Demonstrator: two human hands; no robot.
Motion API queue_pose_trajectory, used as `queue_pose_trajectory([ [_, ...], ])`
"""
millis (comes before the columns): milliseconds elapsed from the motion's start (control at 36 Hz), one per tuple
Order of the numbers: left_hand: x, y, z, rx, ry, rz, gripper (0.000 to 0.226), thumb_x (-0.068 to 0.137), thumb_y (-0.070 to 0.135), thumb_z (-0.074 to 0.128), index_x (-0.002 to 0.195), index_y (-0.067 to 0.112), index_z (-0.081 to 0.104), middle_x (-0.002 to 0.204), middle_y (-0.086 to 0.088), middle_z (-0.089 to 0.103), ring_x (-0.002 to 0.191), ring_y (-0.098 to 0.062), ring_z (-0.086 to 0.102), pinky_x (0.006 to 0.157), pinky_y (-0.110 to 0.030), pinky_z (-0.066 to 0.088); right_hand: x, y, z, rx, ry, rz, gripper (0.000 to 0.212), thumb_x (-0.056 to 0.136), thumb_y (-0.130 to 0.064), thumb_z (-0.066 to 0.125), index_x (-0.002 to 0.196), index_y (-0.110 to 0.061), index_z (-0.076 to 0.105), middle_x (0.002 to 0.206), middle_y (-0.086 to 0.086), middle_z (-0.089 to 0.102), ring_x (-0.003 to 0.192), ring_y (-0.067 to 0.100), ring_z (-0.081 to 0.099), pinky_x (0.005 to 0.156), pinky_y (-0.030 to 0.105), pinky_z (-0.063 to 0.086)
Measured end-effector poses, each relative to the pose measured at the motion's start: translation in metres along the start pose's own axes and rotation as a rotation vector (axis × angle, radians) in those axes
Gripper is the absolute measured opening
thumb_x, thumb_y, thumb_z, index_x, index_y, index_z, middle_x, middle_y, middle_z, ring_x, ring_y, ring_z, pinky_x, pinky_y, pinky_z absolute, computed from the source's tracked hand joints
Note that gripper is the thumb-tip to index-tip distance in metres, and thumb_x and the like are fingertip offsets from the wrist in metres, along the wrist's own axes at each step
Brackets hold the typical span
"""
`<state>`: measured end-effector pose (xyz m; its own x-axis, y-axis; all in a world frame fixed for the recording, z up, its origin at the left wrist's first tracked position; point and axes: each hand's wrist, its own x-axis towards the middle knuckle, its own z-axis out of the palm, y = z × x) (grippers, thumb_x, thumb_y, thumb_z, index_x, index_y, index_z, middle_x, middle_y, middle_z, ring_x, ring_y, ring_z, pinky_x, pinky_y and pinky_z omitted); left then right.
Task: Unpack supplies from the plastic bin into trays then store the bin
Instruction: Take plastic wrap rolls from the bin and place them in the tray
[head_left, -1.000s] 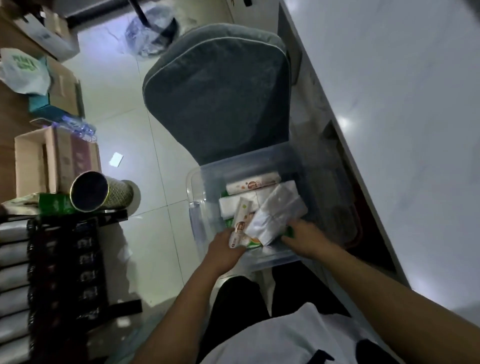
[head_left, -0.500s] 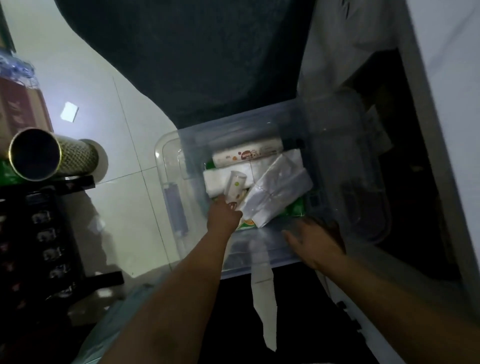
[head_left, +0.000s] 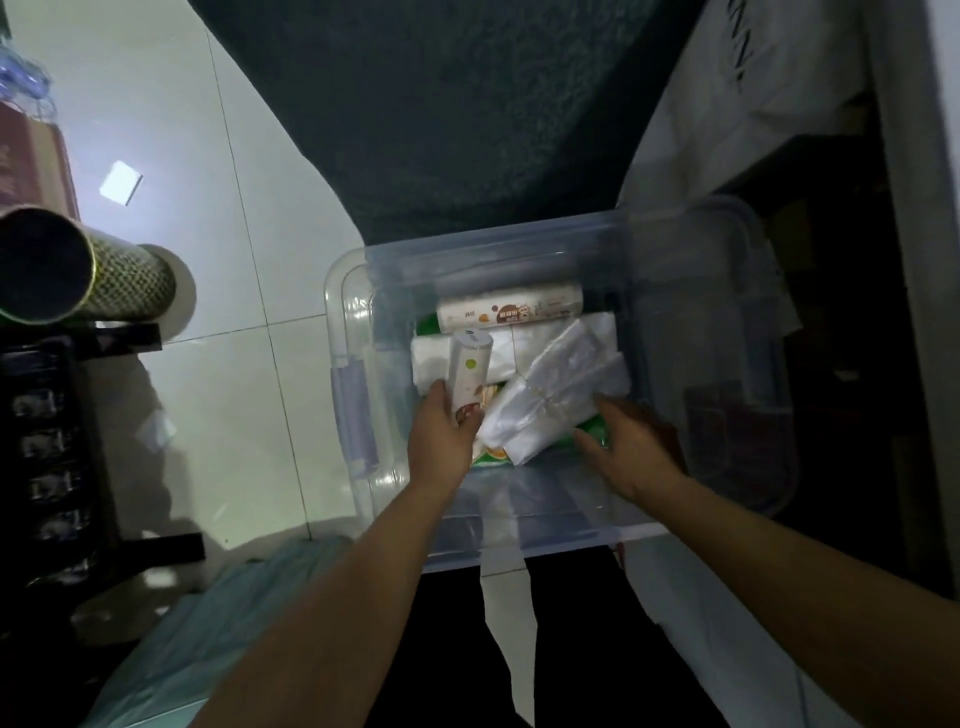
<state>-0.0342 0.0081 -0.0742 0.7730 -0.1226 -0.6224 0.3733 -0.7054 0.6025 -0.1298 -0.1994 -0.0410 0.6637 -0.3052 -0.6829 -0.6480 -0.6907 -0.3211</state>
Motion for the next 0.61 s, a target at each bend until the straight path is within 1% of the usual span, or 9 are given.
queue_pose_trajectory([
  [56,-0.016,0.009,-0.010,-0.122,0.036,0.004,0.038,0.086,0.026,0.073,0.120,0.020,0.057,0.109,0.007,0.065,0.097,-0.011,0.061,0.071,-0.016,0.045,0.021,-0.009,-0.006,-0.084,0.017,-0.029,0.063,0.088,-0.046,0.061,0.143,-0.020,0.042,0.144,0.010,0.048,0.127,0.033,0.048,0.104,0.041,0.042],
  [139,-0.036,0.016,-0.023,-0.251,0.063,-0.029,0.050,0.083,0.029,0.075,0.128,0.029,0.055,0.115,0.014,0.064,0.101,-0.002,0.061,0.081,-0.021,0.048,0.055,-0.033,-0.014,-0.124,0.012,-0.084,0.071,0.088,-0.041,0.063,0.149,-0.020,0.031,0.153,0.012,0.034,0.138,0.034,0.034,0.112,0.048,0.033],
  [194,-0.047,0.018,-0.029,-0.322,0.088,-0.063,0.053,0.081,0.028,0.076,0.130,0.028,0.056,0.117,0.015,0.065,0.102,0.003,0.060,0.081,-0.021,0.050,0.078,-0.051,-0.016,-0.220,0.044,-0.180,0.073,0.089,-0.038,0.063,0.149,-0.018,0.028,0.156,0.011,0.030,0.142,0.031,0.027,0.114,0.050,0.028],
  [250,-0.055,0.018,-0.031,-0.406,0.122,-0.099,0.055,0.080,0.024,0.078,0.131,0.026,0.056,0.120,0.012,0.067,0.104,0.001,0.062,0.083,-0.024,0.052,0.099,-0.068,-0.014,-0.317,0.056,-0.285,0.072,0.089,-0.035,0.062,0.150,-0.018,0.027,0.158,0.010,0.029,0.145,0.029,0.025,0.116,0.050,0.025],
  [306,-0.061,0.017,-0.030,-0.480,0.152,-0.130,0.052,0.079,0.022,0.079,0.126,0.027,0.058,0.115,0.016,0.068,0.101,0.000,0.065,0.080,-0.022,0.055,0.120,-0.082,-0.008,-0.430,0.047,-0.360,0.072,0.091,-0.034,0.059,0.152,-0.019,0.023,0.161,0.007,0.025,0.147,0.027,0.023,0.117,0.050,0.020],
  [361,-0.066,0.017,-0.028,-0.543,0.168,-0.154,0.051,0.078,0.021,0.080,0.122,0.031,0.058,0.107,0.023,0.069,0.096,0.004,0.067,0.070,-0.013,0.054,0.138,-0.092,-0.001,-0.526,0.037,-0.386,0.073,0.092,-0.029,0.058,0.153,-0.019,0.020,0.161,0.006,0.025,0.146,0.027,0.024,0.118,0.052,0.018],
  [417,-0.070,0.016,-0.024,-0.591,0.170,-0.160,0.050,0.078,0.017,0.080,0.121,0.031,0.058,0.101,0.027,0.070,0.093,0.006,0.067,0.066,-0.009,0.052,0.152,-0.099,0.006,-0.597,0.053,-0.384,0.070,0.089,-0.020,0.059,0.151,-0.017,0.025,0.155,0.007,0.034,0.141,0.030,0.031,0.116,0.053,0.023],
  [528,-0.071,0.015,-0.019,-0.603,0.160,-0.157,0.050,0.078,0.012,0.080,0.120,0.031,0.059,0.103,0.024,0.071,0.096,0.003,0.068,0.074,-0.016,0.056,0.160,-0.101,0.021,-0.731,0.082,-0.359,0.058,0.080,-0.010,0.062,0.135,-0.015,0.044,0.135,0.012,0.049,0.120,0.035,0.045,0.102,0.050,0.036],
  [611,-0.072,0.015,-0.019,-0.596,0.160,-0.167,0.052,0.078,0.014,0.080,0.121,0.033,0.059,0.105,0.023,0.070,0.098,0.004,0.067,0.074,-0.015,0.056,0.152,-0.099,0.028,-0.739,0.055,-0.306,0.058,0.078,-0.009,0.065,0.131,-0.015,0.042,0.134,0.015,0.049,0.123,0.038,0.045,0.099,0.053,0.037],
])
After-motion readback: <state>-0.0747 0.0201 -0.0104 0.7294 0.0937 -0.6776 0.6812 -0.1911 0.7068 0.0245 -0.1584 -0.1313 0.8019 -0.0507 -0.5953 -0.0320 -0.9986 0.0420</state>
